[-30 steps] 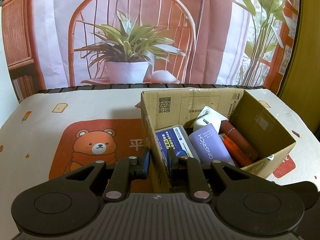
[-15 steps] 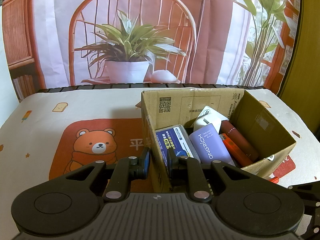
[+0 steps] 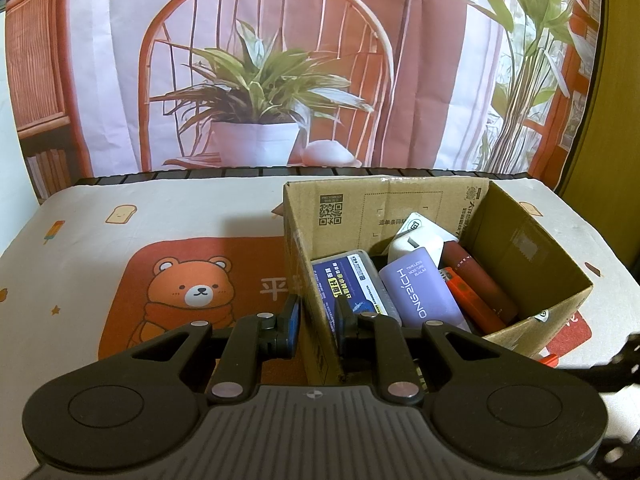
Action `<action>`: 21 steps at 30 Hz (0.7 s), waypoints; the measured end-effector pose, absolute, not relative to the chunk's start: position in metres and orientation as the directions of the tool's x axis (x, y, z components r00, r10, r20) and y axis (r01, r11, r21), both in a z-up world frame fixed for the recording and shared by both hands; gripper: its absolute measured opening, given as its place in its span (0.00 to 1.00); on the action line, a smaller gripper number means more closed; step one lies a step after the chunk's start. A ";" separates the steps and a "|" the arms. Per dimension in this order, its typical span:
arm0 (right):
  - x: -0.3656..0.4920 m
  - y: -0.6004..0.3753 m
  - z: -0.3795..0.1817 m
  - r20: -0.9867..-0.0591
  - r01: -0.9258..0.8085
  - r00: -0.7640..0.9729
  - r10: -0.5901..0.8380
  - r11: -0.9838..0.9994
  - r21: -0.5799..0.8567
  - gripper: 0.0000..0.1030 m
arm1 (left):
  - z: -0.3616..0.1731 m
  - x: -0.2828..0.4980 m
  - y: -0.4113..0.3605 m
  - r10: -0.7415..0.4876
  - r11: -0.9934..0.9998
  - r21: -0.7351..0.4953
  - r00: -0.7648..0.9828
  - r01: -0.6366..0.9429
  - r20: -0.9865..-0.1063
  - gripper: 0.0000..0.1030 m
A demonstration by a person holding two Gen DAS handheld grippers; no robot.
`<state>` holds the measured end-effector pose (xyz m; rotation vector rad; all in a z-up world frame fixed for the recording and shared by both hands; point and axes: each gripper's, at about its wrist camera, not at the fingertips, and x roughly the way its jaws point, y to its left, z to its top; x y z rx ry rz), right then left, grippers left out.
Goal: Organize rigid objects
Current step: 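Lift the white plug with the right tool and lower it into the box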
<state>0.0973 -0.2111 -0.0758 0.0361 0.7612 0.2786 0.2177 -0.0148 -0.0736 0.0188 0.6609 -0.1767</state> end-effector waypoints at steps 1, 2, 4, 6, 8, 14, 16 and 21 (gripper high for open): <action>0.096 -0.213 -0.071 -0.665 -0.233 0.700 0.260 0.964 0.131 0.43 | -0.073 0.218 -0.015 -0.157 0.985 -0.039 0.775 0.169 -0.612 0.19; 0.094 -0.215 -0.066 -0.654 -0.229 0.712 0.257 0.965 0.131 0.43 | -0.074 0.218 -0.015 -0.157 0.985 -0.039 0.775 0.169 -0.612 0.19; 0.093 -0.219 -0.056 -0.628 -0.218 0.736 0.252 0.967 0.132 0.43 | -0.073 0.218 -0.015 -0.157 0.985 -0.039 0.775 0.169 -0.612 0.19; 0.093 -0.223 -0.046 -0.603 -0.207 0.758 0.248 0.968 0.138 0.43 | -0.073 0.218 -0.015 -0.157 0.985 -0.039 0.775 0.169 -0.612 0.19; 0.094 -0.228 -0.037 -0.577 -0.198 0.780 0.243 0.970 0.141 0.43 | -0.073 0.218 -0.015 -0.158 0.985 -0.039 0.775 0.170 -0.612 0.19; 0.115 -0.244 -0.027 -0.558 -0.122 0.816 0.151 0.989 0.089 0.43 | -0.073 0.218 -0.015 -0.157 0.985 -0.038 0.775 0.169 -0.612 0.19; 0.124 -0.246 -0.028 -0.568 -0.097 0.815 0.113 0.994 0.060 0.43 | -0.073 0.218 -0.015 -0.157 0.985 -0.038 0.775 0.169 -0.613 0.19; 0.151 -0.240 -0.036 -0.586 -0.092 0.808 0.058 0.995 -0.028 0.43 | -0.073 0.218 -0.015 -0.157 0.985 -0.038 0.774 0.170 -0.613 0.19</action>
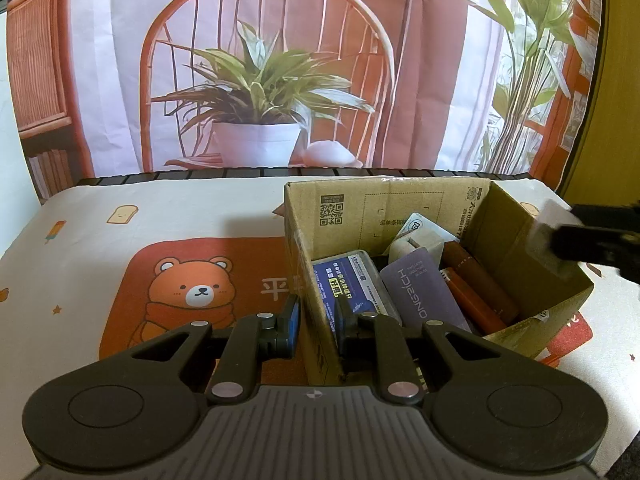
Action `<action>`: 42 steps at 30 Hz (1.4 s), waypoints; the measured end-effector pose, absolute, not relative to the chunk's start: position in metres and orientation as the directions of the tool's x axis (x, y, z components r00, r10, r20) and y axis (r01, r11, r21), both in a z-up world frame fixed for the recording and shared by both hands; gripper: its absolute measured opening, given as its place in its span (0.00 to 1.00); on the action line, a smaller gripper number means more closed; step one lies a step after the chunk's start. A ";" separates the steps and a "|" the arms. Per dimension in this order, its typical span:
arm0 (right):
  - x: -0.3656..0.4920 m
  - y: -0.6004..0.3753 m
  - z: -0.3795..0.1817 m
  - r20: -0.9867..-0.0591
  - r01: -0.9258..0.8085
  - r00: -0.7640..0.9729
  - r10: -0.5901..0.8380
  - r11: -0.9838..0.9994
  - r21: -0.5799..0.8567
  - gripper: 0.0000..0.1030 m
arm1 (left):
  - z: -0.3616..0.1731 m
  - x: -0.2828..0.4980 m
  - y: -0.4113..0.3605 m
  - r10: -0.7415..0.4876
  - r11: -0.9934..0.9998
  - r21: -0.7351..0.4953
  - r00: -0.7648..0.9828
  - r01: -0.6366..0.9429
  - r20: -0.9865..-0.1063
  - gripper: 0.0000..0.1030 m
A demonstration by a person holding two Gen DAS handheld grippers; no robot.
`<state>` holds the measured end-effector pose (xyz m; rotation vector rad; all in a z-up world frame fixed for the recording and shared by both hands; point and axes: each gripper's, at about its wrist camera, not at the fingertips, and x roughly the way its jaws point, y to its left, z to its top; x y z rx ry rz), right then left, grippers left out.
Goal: Organize rigid objects
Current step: 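Lift the white plug with the right tool and lower it into the box, then open the right tool to release the white plug in the box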
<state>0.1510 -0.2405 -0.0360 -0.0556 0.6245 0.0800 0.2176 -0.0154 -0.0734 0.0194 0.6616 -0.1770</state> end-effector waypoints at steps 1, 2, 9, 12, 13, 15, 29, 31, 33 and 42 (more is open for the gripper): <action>0.156 -0.239 -0.039 -0.590 -0.094 0.806 0.056 0.995 -0.034 0.43 | -0.073 0.218 -0.016 -0.157 0.985 -0.038 0.775 0.170 -0.613 0.19; 0.162 -0.237 -0.041 -0.595 -0.096 0.802 0.053 0.995 -0.040 0.43 | -0.073 0.218 -0.016 -0.157 0.985 -0.038 0.775 0.170 -0.613 0.19; 0.190 -0.222 -0.062 -0.653 -0.064 0.757 -0.012 0.994 -0.093 0.43 | -0.073 0.217 -0.016 -0.157 0.985 -0.038 0.775 0.169 -0.612 0.19; 0.197 -0.219 -0.070 -0.670 -0.047 0.741 -0.041 0.992 -0.113 0.43 | -0.073 0.218 -0.016 -0.157 0.985 -0.038 0.775 0.169 -0.613 0.19; 0.199 -0.219 -0.072 -0.674 -0.048 0.737 -0.046 0.992 -0.121 0.43 | -0.073 0.218 -0.016 -0.157 0.985 -0.038 0.775 0.169 -0.613 0.19; 0.202 -0.217 -0.075 -0.682 -0.050 0.729 -0.052 0.990 -0.130 0.43 | -0.073 0.218 -0.016 -0.157 0.985 -0.038 0.775 0.169 -0.612 0.19; 0.211 -0.219 -0.089 -0.718 -0.013 0.692 -0.080 0.992 -0.123 0.43 | -0.073 0.218 -0.016 -0.156 0.985 -0.037 0.775 0.169 -0.612 0.19; 0.210 -0.218 -0.089 -0.717 -0.014 0.692 -0.081 0.992 -0.126 0.43 | -0.074 0.218 -0.015 -0.156 0.985 -0.037 0.775 0.169 -0.612 0.19; 0.211 -0.219 -0.090 -0.717 -0.016 0.692 -0.077 0.992 -0.122 0.43 | -0.073 0.217 -0.015 -0.156 0.985 -0.037 0.775 0.169 -0.612 0.19; 0.212 -0.218 -0.090 -0.718 -0.014 0.691 -0.076 0.993 -0.119 0.44 | -0.073 0.217 -0.015 -0.156 0.985 -0.037 0.775 0.169 -0.613 0.19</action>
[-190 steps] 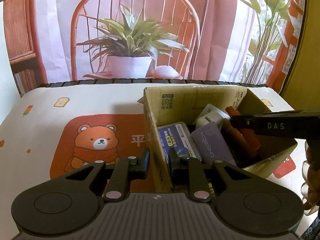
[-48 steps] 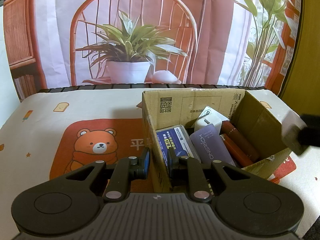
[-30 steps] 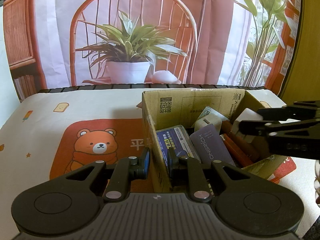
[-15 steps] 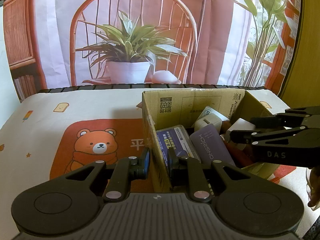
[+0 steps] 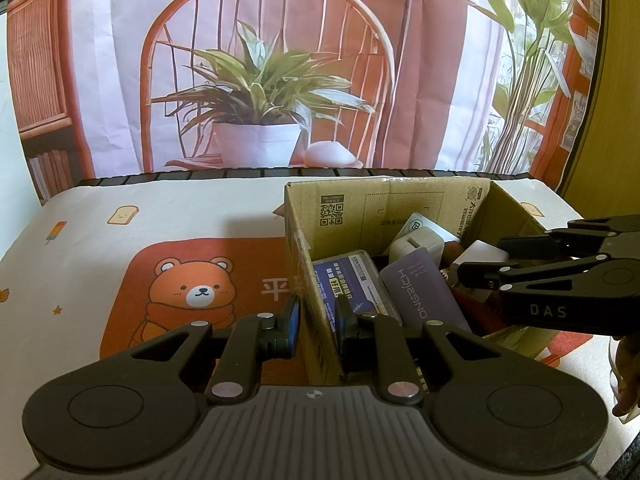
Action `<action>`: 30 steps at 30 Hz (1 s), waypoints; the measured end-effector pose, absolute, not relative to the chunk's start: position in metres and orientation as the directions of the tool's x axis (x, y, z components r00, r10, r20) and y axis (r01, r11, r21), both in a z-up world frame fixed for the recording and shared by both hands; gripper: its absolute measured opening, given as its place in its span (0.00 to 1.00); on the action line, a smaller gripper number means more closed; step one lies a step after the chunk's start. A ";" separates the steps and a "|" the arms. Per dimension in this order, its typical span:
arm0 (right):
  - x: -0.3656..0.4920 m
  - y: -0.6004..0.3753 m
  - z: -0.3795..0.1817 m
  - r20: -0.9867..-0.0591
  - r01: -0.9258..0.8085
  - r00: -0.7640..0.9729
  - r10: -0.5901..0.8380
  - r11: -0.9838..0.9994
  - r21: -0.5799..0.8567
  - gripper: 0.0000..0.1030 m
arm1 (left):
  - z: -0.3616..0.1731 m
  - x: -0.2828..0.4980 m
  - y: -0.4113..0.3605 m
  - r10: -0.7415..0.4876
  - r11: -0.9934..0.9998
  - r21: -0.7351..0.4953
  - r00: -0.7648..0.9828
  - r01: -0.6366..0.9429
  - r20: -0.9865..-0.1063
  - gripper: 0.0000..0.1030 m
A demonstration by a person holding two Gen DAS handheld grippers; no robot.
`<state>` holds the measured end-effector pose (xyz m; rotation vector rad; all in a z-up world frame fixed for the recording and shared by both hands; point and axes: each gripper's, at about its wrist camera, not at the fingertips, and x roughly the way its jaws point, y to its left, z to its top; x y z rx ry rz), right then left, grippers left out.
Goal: Organize rigid objects
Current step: 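Open the right tool to release the white plug in the box, then move the right tool out of the box to the white marker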
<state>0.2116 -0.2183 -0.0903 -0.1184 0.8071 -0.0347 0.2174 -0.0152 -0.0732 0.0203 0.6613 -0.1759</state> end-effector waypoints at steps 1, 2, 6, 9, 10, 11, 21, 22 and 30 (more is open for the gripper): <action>0.212 -0.218 -0.091 -0.719 -0.016 0.692 -0.074 0.993 -0.117 0.44 | -0.073 0.218 -0.015 -0.156 0.985 -0.037 0.775 0.169 -0.613 0.19; 0.212 -0.218 -0.091 -0.719 -0.017 0.692 -0.073 0.993 -0.118 0.44 | -0.073 0.217 -0.015 -0.156 0.985 -0.037 0.775 0.169 -0.613 0.19; 0.212 -0.218 -0.091 -0.720 -0.023 0.691 -0.064 0.994 -0.111 0.43 | -0.073 0.218 -0.015 -0.156 0.985 -0.037 0.775 0.169 -0.613 0.19; 0.212 -0.217 -0.089 -0.714 -0.027 0.697 -0.066 0.993 -0.117 0.43 | -0.073 0.218 -0.015 -0.156 0.985 -0.037 0.775 0.169 -0.613 0.20; 0.211 -0.216 -0.087 -0.709 -0.027 0.702 -0.065 0.993 -0.118 0.43 | -0.073 0.218 -0.015 -0.156 0.985 -0.037 0.775 0.169 -0.613 0.20; 0.209 -0.216 -0.085 -0.700 -0.028 0.711 -0.063 0.993 -0.117 0.43 | -0.073 0.218 -0.015 -0.156 0.985 -0.037 0.775 0.169 -0.613 0.20; 0.166 -0.232 -0.053 -0.567 0.045 0.819 -0.088 0.995 -0.090 0.65 | -0.073 0.218 -0.015 -0.156 0.985 -0.037 0.775 0.169 -0.613 0.21; 0.159 -0.234 -0.050 -0.555 0.057 0.826 -0.098 0.994 -0.090 0.69 | -0.073 0.218 -0.015 -0.155 0.985 -0.037 0.775 0.168 -0.613 0.21; 0.106 -0.256 -0.042 -0.520 0.073 0.839 -0.158 0.981 -0.182 0.85 | -0.073 0.218 -0.015 -0.155 0.985 -0.037 0.775 0.168 -0.613 0.21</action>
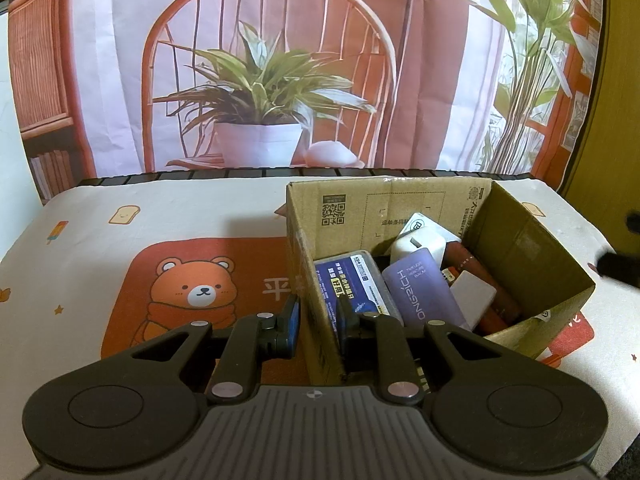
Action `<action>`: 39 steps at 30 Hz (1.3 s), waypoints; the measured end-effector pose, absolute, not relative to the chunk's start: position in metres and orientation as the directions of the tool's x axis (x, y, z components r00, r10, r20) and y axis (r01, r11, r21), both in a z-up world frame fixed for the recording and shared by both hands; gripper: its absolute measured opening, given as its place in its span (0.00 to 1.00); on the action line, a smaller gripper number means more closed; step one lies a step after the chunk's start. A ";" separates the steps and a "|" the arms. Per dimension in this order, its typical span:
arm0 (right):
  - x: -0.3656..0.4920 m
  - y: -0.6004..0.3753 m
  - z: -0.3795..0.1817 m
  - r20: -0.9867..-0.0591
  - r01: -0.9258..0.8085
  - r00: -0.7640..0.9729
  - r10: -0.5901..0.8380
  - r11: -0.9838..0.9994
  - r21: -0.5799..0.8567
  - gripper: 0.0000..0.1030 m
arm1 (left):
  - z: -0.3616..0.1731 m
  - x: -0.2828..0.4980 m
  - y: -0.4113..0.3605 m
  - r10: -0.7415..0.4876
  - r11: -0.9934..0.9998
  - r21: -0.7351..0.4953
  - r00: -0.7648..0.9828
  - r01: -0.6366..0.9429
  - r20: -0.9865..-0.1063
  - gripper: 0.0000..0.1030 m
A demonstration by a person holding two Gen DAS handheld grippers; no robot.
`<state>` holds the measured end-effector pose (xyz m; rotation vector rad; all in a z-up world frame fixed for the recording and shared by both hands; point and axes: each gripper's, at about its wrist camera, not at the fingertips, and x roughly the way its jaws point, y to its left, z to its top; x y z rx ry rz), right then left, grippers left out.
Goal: Organize rigid objects
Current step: 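Move the right tool out of the box to the white marker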
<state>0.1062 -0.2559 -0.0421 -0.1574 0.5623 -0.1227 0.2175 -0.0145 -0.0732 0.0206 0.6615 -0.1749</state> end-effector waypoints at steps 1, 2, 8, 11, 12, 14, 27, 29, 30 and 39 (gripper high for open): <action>0.102 -0.257 -0.046 -0.538 0.056 0.830 -0.149 0.981 -0.186 0.86 | -0.073 0.217 -0.015 -0.155 0.985 -0.037 0.775 0.168 -0.613 0.21; 0.099 -0.257 -0.050 -0.554 0.041 0.820 -0.140 0.982 -0.186 0.86 | -0.073 0.217 -0.015 -0.155 0.985 -0.037 0.775 0.168 -0.613 0.21; 0.093 -0.250 -0.081 -0.653 -0.061 0.756 -0.045 0.988 -0.140 0.86 | -0.073 0.217 -0.015 -0.155 0.985 -0.036 0.775 0.168 -0.613 0.21; 0.099 -0.242 -0.093 -0.681 -0.103 0.733 -0.012 0.987 -0.127 0.86 | -0.073 0.217 -0.015 -0.155 0.985 -0.036 0.775 0.168 -0.613 0.21; 0.101 -0.240 -0.097 -0.690 -0.117 0.724 -0.001 0.985 -0.125 0.86 | -0.073 0.218 -0.015 -0.155 0.985 -0.036 0.775 0.168 -0.613 0.21; 0.106 -0.234 -0.104 -0.710 -0.137 0.704 0.004 0.982 -0.130 0.86 | -0.073 0.217 -0.015 -0.155 0.985 -0.036 0.775 0.168 -0.613 0.21; 0.125 -0.225 -0.134 -0.795 -0.168 0.605 0.028 0.981 -0.093 0.82 | -0.073 0.218 -0.014 -0.155 0.985 -0.036 0.775 0.168 -0.613 0.21; 0.124 -0.223 -0.134 -0.807 -0.181 0.589 0.040 0.980 -0.083 0.76 | -0.073 0.218 -0.014 -0.155 0.985 -0.036 0.775 0.168 -0.613 0.21; 0.123 -0.222 -0.135 -0.812 -0.187 0.581 0.049 0.980 -0.075 0.75 | -0.073 0.218 -0.014 -0.155 0.985 -0.037 0.775 0.168 -0.613 0.21; 0.121 -0.211 -0.131 -0.824 -0.242 0.559 0.094 0.969 -0.053 0.56 | -0.073 0.218 -0.014 -0.155 0.985 -0.036 0.775 0.168 -0.613 0.21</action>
